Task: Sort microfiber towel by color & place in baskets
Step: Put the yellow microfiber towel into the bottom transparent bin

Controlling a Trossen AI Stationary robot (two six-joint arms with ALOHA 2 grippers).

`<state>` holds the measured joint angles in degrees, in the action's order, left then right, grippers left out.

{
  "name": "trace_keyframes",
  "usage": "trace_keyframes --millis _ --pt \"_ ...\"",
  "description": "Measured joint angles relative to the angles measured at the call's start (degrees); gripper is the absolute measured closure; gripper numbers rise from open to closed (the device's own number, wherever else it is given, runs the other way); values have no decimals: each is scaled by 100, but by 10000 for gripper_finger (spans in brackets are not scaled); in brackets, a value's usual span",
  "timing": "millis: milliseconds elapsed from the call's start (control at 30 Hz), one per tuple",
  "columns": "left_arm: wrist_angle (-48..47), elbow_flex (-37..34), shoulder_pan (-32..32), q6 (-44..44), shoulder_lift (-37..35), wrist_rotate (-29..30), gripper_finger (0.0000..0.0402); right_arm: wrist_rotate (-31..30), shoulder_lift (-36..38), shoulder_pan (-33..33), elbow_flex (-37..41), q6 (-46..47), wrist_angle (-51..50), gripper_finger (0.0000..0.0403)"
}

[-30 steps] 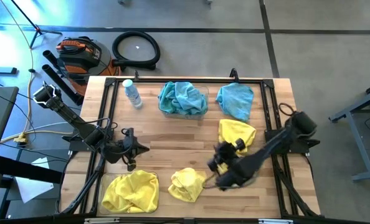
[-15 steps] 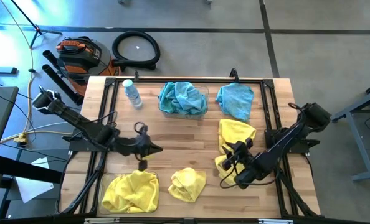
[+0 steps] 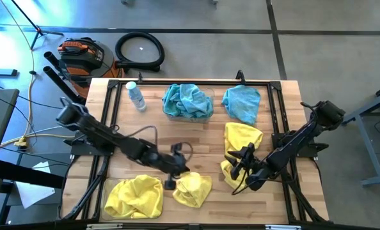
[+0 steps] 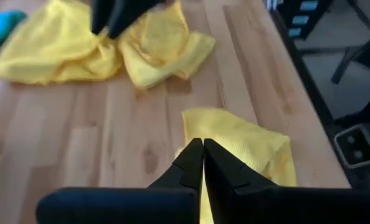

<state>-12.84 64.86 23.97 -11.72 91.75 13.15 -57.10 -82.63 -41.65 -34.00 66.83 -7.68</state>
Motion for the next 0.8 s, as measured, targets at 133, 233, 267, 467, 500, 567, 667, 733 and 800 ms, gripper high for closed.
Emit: trace_keyframes --millis 133,233,267,467,500,567,667,733,800 --pt "-85 300 0 -62 604 -107 377 46 -2 2 0 8 17 286" --pt "-65 496 -1 -68 981 -121 346 85 -7 0 0 -6 63 286" --pt "-90 567 0 -103 1087 -122 333 112 -7 0 -2 -33 76 286" --pt "-56 962 22 -69 1684 -229 264 223 -9 0 -2 -136 134 286" --pt "-76 1018 42 37 1784 -271 258 223 -9 0 -2 -138 129 286" --pt "-53 1147 122 277 1999 -354 251 225 -9 2 -2 -142 134 286" --pt "-118 1431 234 437 2375 -370 251 233 -9 0 -2 -139 112 286" --pt "-424 1641 279 441 2619 -381 254 255 -9 0 -2 -149 114 286" --pt "-583 1885 274 443 2905 -381 257 258 -9 2 -2 -143 132 286"
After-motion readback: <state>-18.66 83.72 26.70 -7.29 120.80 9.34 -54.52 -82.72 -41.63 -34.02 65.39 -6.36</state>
